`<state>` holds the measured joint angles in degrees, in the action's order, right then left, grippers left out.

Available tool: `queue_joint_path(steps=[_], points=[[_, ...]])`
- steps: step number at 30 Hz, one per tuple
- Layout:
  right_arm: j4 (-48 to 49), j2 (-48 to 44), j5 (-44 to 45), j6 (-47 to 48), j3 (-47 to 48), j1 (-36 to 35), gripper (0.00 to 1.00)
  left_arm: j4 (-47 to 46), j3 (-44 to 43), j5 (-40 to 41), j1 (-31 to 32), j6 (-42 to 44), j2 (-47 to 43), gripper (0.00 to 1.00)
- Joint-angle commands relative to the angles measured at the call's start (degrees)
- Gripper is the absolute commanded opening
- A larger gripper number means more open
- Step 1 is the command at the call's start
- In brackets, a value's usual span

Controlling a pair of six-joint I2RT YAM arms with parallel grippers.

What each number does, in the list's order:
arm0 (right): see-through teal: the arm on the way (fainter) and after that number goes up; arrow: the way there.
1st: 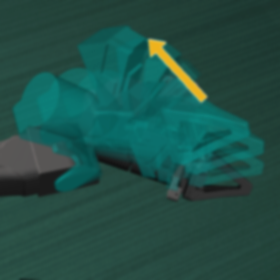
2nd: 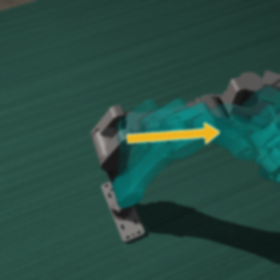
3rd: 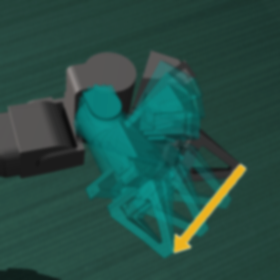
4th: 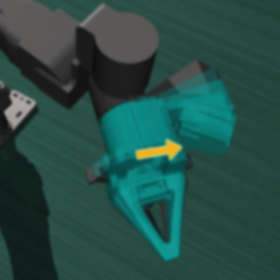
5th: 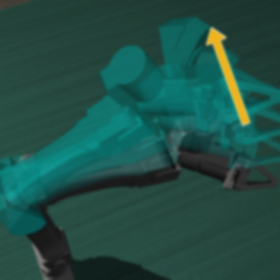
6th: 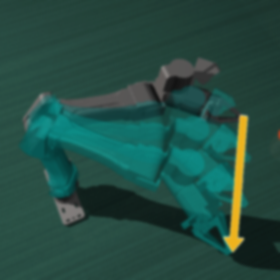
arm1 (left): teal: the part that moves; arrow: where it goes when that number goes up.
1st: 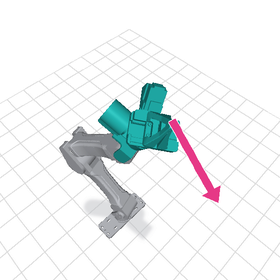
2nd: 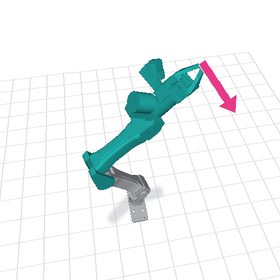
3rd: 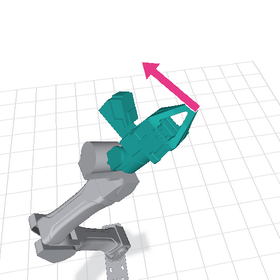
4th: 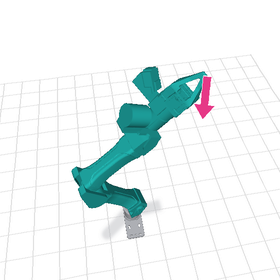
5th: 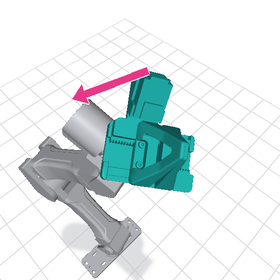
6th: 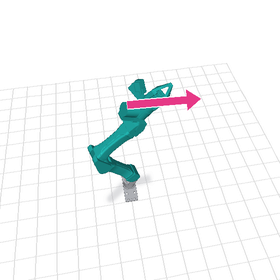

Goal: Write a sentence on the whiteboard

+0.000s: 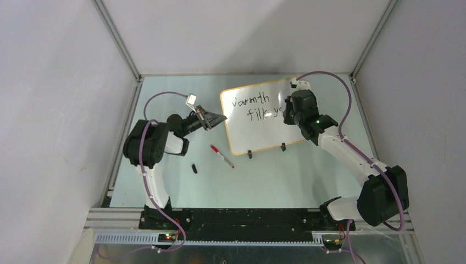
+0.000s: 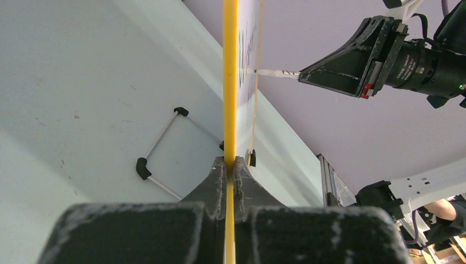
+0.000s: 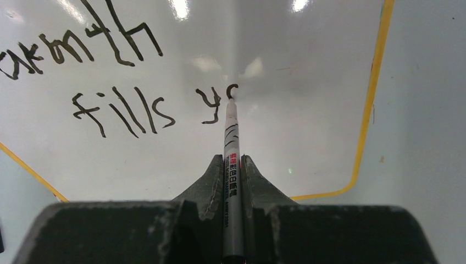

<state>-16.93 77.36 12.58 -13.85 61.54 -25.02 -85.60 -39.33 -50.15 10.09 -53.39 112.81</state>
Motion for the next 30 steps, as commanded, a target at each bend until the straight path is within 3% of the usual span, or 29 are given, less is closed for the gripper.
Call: queue_joint_path(steps=[1,11,30], points=[[-1.58,0.52,1.81,0.40,2.31,0.22,0.00,-2.07,0.75,-0.48,0.64,2.32,-1.93,0.00],[0.22,0.05,4.47,0.00,2.33,0.35,0.00,-2.02,0.71,-0.50,0.66,2.34,-1.92,0.00],[2.28,1.23,1.63,0.01,3.86,0.66,0.00,-2.02,0.40,-0.72,0.64,2.22,-1.80,0.00]])
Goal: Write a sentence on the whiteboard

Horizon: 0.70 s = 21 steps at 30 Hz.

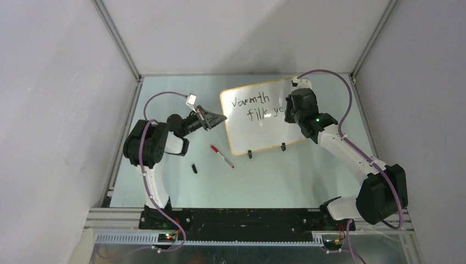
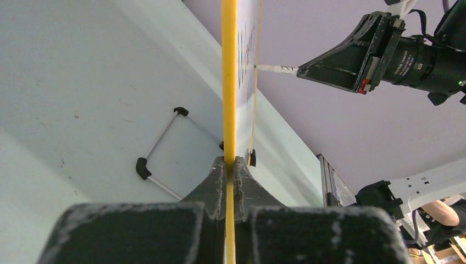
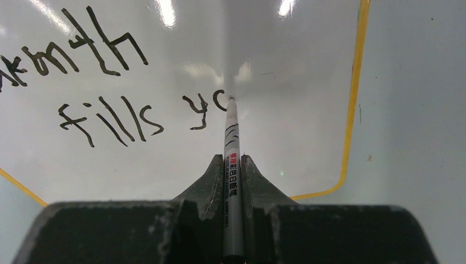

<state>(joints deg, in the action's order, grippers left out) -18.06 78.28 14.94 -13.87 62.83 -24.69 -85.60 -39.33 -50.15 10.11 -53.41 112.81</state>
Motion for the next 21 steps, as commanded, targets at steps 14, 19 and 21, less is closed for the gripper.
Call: queue_joint_path(steps=[14,19,21], points=[[4.09,0.08,-2.48,0.63,2.63,-0.12,0.00,-2.03,0.48,-0.63,0.61,2.26,-1.83,0.00],[4.27,-0.24,-2.67,0.86,2.58,-0.48,0.00,-2.02,0.48,-0.56,0.66,2.26,-1.87,0.00],[4.27,-0.42,-2.54,1.08,2.50,-0.64,0.00,-2.04,0.48,-0.64,0.62,2.26,-1.87,0.00]])
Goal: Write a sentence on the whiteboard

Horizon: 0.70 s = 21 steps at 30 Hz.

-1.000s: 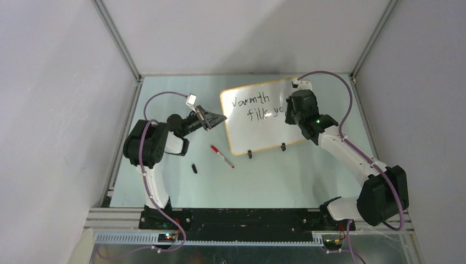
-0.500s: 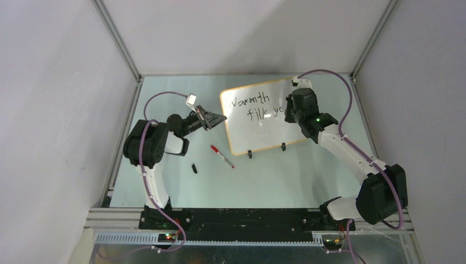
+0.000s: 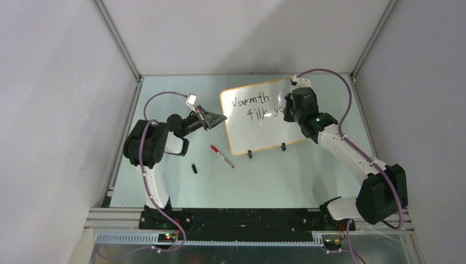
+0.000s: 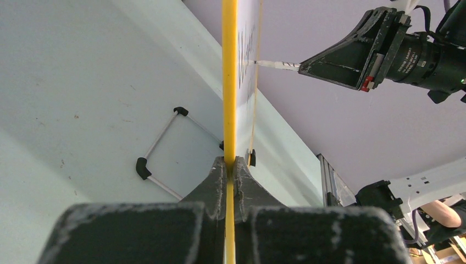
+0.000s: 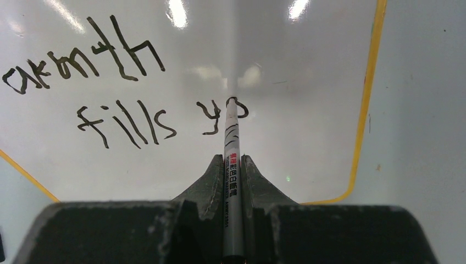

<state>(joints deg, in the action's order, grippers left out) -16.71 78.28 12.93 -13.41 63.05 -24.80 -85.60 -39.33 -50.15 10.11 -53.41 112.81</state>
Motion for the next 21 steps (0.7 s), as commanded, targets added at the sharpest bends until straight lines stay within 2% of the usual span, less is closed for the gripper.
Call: queue_joint_path(steps=[1,10,21], points=[[2.91,-0.46,-0.47,0.64,2.31,-0.56,0.00,-2.03,0.53,-0.63,0.64,2.26,-1.89,0.00],[2.19,-2.56,0.59,0.71,2.07,-1.03,0.00,-2.02,0.57,-0.55,0.62,2.26,-1.84,0.00],[7.24,-11.42,-1.22,0.80,-2.51,0.79,0.00,-2.03,0.57,-0.62,0.66,2.34,-1.90,0.00]])
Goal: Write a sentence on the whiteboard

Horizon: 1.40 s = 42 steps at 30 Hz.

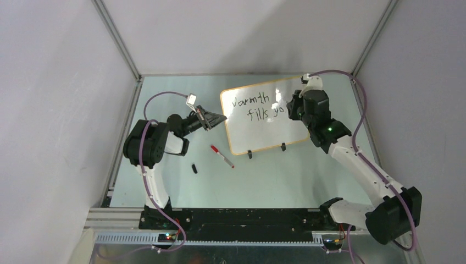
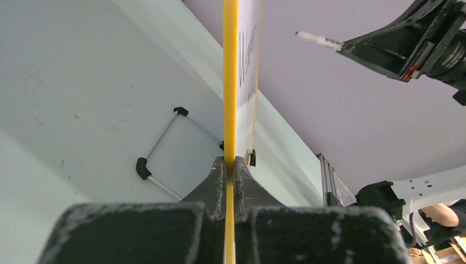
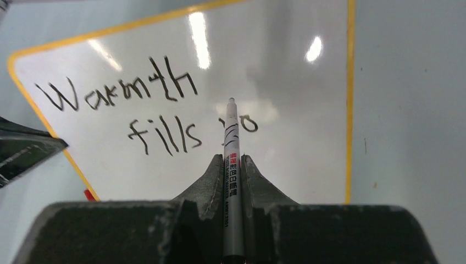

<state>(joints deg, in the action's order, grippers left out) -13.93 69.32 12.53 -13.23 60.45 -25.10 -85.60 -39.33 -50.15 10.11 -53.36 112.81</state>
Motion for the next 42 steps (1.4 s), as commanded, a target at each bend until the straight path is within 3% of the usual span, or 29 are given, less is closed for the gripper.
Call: queue_joint_path(steps=[1,8,19,42], points=[[4.93,-2.68,-0.88,0.69,0.50,1.24,0.00,-2.03,0.57,-0.59,0.62,2.30,-1.92,0.00],[4.40,-1.49,1.42,2.59,4.39,3.13,0.00,-2.02,0.76,-0.42,0.74,2.47,-1.98,0.00],[5.02,-1.35,-0.97,1.22,-2.19,3.33,0.00,-2.07,0.57,-0.50,0.86,2.38,-1.85,0.00],[4.49,3.63,-2.22,-0.52,-2.37,3.35,0.00,-2.02,0.92,-0.40,1.25,2.60,-1.99,0.00]])
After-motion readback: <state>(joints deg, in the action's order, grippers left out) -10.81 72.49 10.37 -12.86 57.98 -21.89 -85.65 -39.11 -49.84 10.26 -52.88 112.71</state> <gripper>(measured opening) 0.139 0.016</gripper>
